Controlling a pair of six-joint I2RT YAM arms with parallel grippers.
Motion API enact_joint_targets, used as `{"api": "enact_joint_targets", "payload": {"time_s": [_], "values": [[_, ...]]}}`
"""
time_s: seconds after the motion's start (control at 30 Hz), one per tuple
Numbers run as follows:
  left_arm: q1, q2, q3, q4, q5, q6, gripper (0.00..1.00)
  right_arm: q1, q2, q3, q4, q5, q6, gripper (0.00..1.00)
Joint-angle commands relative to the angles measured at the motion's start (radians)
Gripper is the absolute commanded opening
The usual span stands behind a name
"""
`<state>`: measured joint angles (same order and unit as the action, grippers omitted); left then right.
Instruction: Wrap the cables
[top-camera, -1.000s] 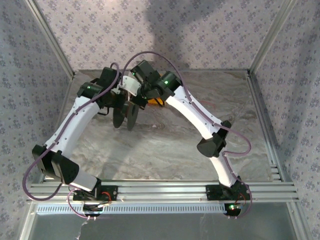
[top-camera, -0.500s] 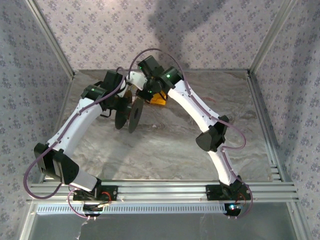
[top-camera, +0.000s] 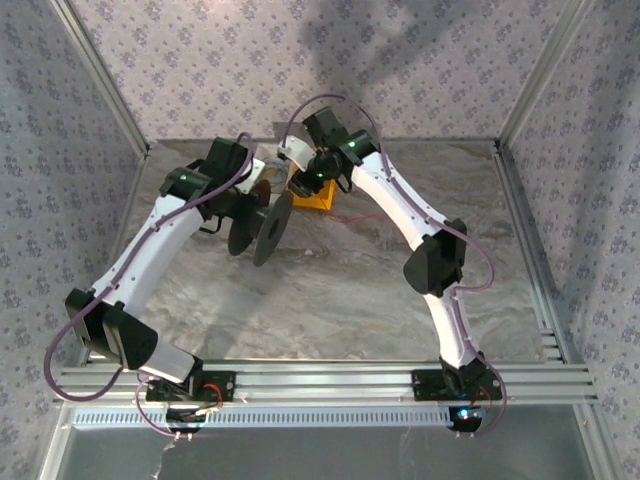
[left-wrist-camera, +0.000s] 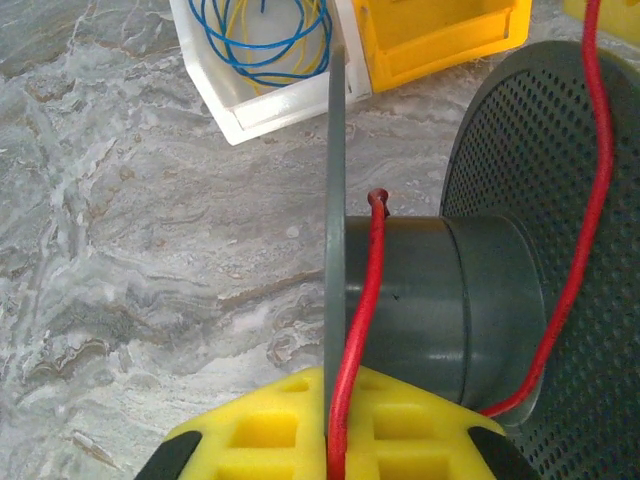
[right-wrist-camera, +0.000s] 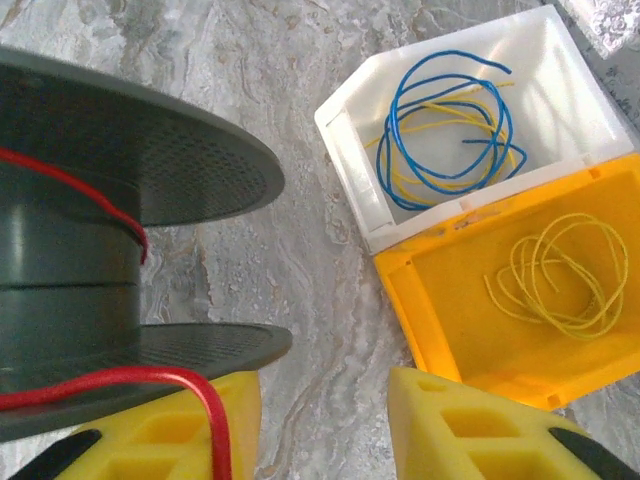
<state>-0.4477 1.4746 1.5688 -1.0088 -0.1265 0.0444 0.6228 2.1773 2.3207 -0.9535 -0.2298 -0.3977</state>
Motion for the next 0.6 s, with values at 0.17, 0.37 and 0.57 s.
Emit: {"api": "enact_joint_targets", "payload": {"time_s": [0.17,0.37,0.57], "values": [[0.07,-0.08,0.105,-0.116,0.065,0.036,0.0,-0.088,-0.183,-0.251,0.161,-0.012,0.016,0.47],[0.122,-0.103,0.14,-0.116,0.129,0.033,0.0,-0.136,-0.25,-0.419,0.236,-0.057,0.029,0.61],[0.139,-0.101,0.176,-0.124,0.152,0.032,0.0,-0.188,-0.289,-0.537,0.289,-0.118,0.031,0.67]]}}
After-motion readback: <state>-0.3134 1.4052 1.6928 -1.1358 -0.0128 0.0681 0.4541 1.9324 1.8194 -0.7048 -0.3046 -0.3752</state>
